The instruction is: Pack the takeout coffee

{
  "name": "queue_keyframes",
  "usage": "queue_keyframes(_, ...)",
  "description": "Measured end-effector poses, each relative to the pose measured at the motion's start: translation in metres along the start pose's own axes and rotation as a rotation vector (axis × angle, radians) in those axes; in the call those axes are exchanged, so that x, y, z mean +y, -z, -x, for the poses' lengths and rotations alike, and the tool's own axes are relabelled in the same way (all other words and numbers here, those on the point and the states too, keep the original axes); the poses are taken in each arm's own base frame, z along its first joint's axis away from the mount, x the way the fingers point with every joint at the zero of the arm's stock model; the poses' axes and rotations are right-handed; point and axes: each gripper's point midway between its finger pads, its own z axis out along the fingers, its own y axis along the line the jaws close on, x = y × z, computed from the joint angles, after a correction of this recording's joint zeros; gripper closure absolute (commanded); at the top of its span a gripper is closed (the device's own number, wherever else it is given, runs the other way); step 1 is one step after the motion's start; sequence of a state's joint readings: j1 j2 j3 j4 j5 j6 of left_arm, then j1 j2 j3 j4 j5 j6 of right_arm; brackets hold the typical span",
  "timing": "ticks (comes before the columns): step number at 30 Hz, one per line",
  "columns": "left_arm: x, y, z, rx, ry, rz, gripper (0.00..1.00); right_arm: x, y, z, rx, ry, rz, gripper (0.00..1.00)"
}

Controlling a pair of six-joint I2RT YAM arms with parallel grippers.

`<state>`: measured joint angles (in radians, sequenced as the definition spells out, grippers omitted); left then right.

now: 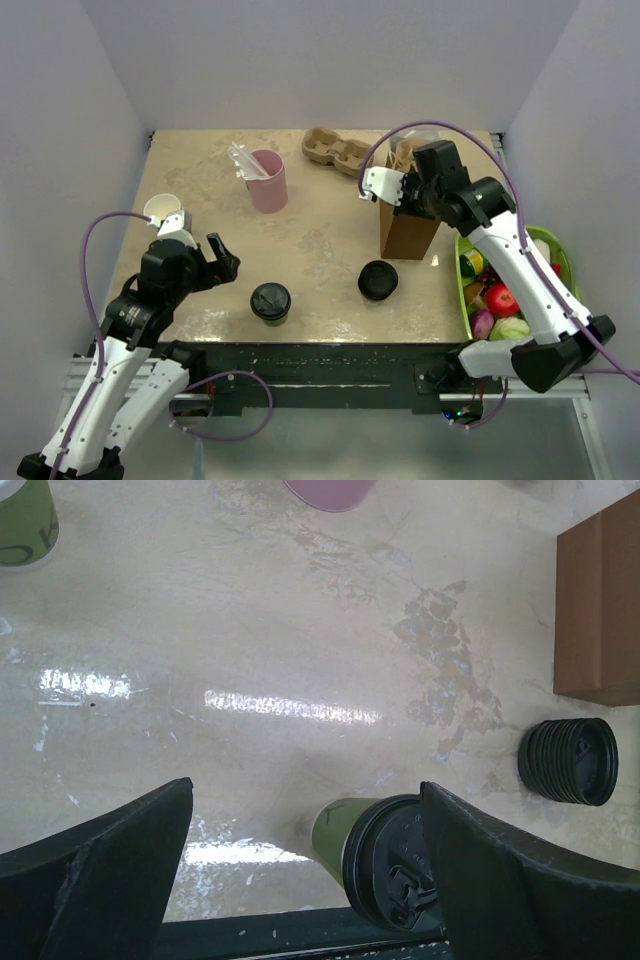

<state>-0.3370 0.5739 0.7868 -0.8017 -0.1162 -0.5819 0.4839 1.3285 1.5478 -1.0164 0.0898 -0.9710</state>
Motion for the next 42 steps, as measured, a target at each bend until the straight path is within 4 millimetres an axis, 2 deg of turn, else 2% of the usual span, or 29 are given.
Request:
queue_keyframes(9,0.001,-0.001,0.0,0.002,0.0,0.004,0.0,0.007,-0.01,-0.009,0.007,0.025,-0.032,0.95)
queue_keyframes(14,0.001,-0.001,0.0,0.001,0.0,0.005,0.0,0.006,-0.011,-0.01,0.006,0.041,-0.038,0.89)
queue_keyframes(16,0.001,-0.001,0.0,0.001,0.0,0.006,0.0,0.006,-0.011,-0.01,0.01,0.042,-0.038,0.83)
queue_keyframes(17,0.001,-0.001,0.0,0.0,0.0,0.007,0.0,0.007,-0.012,-0.011,0.013,0.042,-0.038,0.68)
queue_keyframes(20,0.002,-0.001,0.0,-0.001,-0.001,0.01,0.0,0.006,-0.011,-0.013,0.024,0.041,-0.043,0.52)
queue_keyframes(23,0.002,-0.001,0.001,-0.002,0.0,0.012,0.0,0.006,-0.011,-0.014,0.028,0.046,-0.044,0.45)
queue_keyframes(28,0.002,-0.001,0.001,-0.002,0.0,0.012,0.0,0.005,-0.01,-0.011,0.012,0.061,-0.037,0.41)
queue_keyframes(32,0.002,-0.001,0.001,-0.003,0.0,0.013,0.0,-0.007,-0.002,-0.001,-0.03,0.047,-0.083,0.35)
queue_keyframes(36,0.002,-0.001,0.001,-0.003,0.0,0.013,0.0,-0.027,0.015,0.012,-0.097,-0.01,-0.178,0.34)
queue_keyframes(42,0.001,-0.002,0.002,0.001,0.0,0.018,0.0,-0.049,0.026,0.021,-0.146,-0.162,-0.293,0.3)
